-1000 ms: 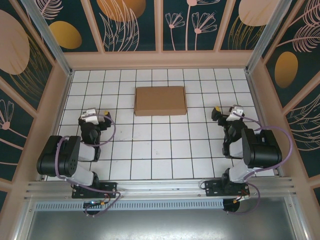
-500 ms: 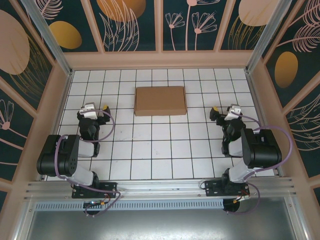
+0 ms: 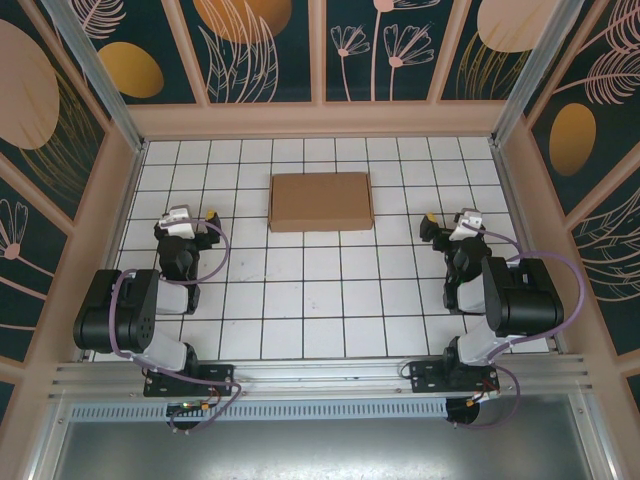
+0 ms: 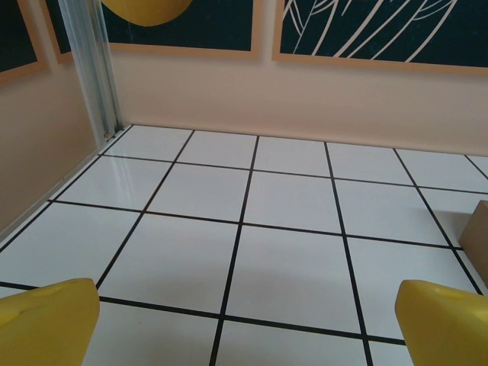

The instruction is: Fold the paper box

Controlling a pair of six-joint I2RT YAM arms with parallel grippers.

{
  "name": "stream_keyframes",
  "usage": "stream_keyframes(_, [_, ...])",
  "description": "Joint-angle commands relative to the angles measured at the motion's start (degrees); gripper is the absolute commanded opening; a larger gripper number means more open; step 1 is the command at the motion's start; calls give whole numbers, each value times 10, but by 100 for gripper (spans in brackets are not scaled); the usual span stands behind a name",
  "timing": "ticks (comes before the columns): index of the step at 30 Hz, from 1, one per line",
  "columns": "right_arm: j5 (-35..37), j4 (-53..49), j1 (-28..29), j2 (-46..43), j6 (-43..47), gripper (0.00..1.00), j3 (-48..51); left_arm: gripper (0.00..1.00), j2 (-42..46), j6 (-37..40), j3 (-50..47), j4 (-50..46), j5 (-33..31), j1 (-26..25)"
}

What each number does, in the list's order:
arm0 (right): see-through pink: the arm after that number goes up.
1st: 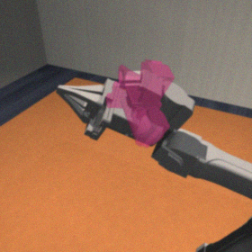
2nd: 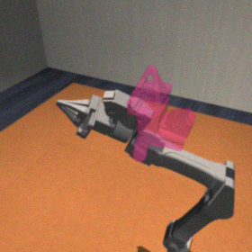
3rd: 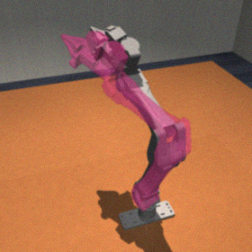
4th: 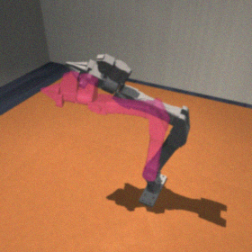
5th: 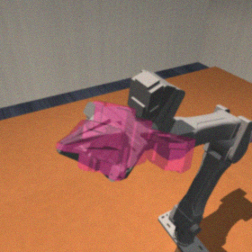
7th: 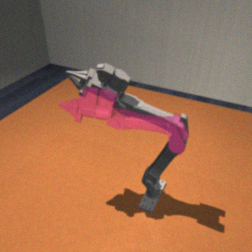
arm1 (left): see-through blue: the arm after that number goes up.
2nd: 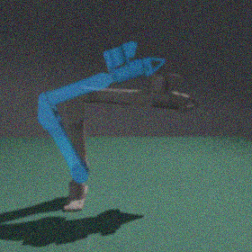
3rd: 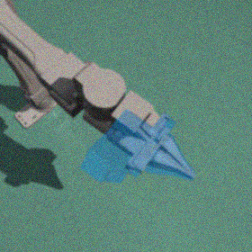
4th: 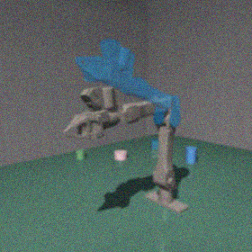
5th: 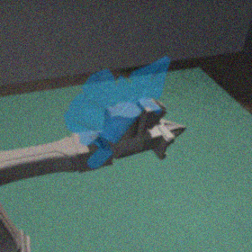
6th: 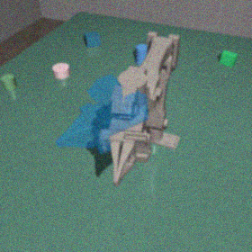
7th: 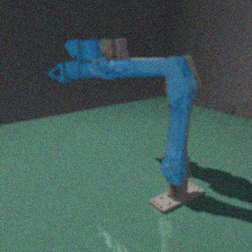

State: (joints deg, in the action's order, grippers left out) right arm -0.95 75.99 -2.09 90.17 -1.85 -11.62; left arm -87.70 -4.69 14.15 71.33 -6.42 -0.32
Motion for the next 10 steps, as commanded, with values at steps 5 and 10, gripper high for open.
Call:
stream_keyframes(5, [12,9,4,-5,8,99,-4,99,6,4,-3,10,5,3])
stream_keyframes(10, [0,6,2,-5,12,99,-8,99,7,4,-4,11,6,3])
